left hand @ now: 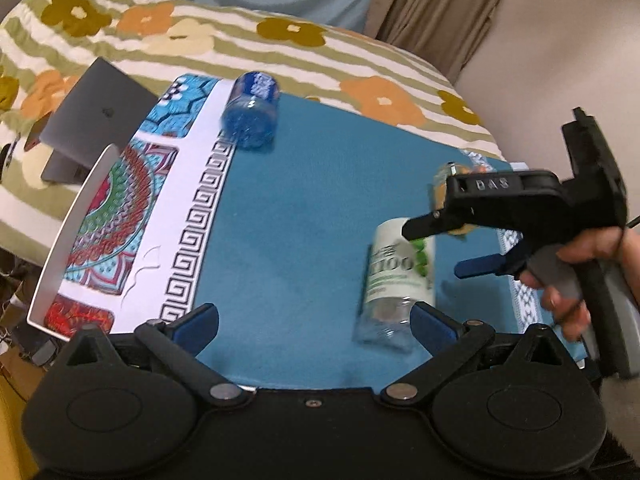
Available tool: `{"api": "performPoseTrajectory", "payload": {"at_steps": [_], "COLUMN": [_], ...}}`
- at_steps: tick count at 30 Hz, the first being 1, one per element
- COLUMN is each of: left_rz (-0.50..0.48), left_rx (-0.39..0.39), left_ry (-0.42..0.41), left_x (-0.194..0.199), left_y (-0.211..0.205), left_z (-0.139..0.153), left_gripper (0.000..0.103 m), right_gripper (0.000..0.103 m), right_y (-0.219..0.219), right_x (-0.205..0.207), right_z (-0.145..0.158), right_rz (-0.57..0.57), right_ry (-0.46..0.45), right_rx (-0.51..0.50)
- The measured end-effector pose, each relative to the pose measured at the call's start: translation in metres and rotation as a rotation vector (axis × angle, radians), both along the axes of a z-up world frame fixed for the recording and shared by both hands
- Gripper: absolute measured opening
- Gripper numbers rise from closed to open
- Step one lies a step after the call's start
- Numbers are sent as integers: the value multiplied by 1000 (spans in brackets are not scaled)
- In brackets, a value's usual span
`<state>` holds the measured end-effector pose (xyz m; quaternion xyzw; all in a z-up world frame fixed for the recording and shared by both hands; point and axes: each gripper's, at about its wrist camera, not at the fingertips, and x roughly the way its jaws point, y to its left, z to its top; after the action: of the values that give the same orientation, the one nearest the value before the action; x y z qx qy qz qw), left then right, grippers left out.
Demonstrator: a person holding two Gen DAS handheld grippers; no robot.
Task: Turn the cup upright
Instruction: 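Grasp the white-green cup with the right gripper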
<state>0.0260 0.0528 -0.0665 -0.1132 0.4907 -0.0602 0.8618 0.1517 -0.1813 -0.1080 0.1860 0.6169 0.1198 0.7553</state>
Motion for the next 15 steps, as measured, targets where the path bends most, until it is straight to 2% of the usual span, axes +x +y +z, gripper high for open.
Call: {"api": "performPoseTrajectory", "payload": {"at_steps": [4,6,15], "left_rz": [4,8,-4], "left_rx": [-30,-47,-65], "left_ry": [22,30,47], "left_x": [1,1,9], "left_y": [11,15,21], "left_z": [-10,-13,-18], "left_gripper": [103,103,103], "right_gripper": [103,98,89], "right_y": [4,4,-3], "right_x": [15,19,23], "right_z": [-22,-28,-34], "right_rz": [-58,-84,-155], "right_ry": [74,98,131], "right_rx": [36,41,92]}}
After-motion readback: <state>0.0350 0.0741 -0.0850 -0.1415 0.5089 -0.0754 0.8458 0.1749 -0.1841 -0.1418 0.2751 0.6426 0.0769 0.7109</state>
